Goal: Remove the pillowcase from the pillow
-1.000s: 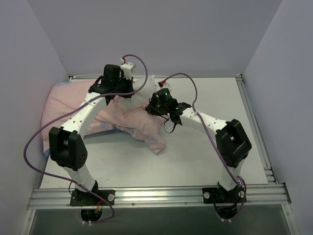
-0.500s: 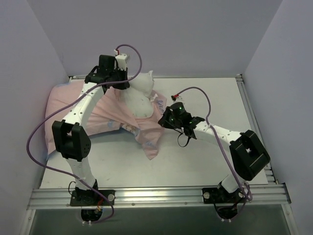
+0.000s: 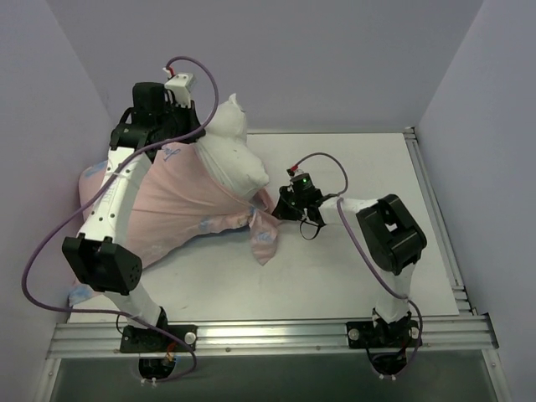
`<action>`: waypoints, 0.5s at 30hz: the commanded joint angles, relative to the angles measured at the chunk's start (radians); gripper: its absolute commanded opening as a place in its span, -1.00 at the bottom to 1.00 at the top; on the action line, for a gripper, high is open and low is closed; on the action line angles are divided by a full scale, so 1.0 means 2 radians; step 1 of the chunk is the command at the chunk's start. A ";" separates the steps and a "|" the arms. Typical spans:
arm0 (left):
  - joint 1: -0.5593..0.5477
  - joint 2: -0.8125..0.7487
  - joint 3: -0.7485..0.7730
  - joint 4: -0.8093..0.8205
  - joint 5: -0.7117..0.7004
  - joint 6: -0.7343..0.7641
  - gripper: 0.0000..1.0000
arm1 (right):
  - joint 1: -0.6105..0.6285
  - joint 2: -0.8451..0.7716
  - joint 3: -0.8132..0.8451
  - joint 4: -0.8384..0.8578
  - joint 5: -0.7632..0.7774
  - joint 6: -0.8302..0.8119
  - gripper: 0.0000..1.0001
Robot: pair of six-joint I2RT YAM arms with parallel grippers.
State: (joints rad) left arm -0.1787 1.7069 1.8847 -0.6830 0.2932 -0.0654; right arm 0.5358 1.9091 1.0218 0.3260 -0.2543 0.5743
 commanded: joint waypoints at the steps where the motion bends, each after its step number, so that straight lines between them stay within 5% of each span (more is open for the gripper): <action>1: 0.034 -0.066 0.007 0.075 -0.032 0.019 -0.95 | -0.041 0.025 -0.015 -0.109 0.039 -0.056 -1.00; 5: 0.029 -0.072 -0.044 0.085 0.017 -0.007 -0.95 | -0.042 0.006 -0.008 -0.091 0.011 -0.069 -1.00; 7: 0.024 -0.073 -0.067 0.092 0.039 -0.017 -0.95 | -0.042 -0.028 -0.012 -0.081 0.004 -0.072 -0.79; 11: 0.012 -0.067 -0.091 0.109 0.068 -0.029 -0.95 | -0.045 -0.091 0.006 -0.112 0.004 -0.105 0.01; 15: -0.006 -0.060 -0.089 0.108 0.059 -0.025 -0.95 | -0.045 -0.147 0.062 -0.179 0.030 -0.141 0.32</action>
State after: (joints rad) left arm -0.1780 1.6268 1.6829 -0.5686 0.4118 -0.1123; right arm 0.4549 1.7359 1.0470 0.1081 -0.2653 0.3931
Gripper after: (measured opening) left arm 0.054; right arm 0.637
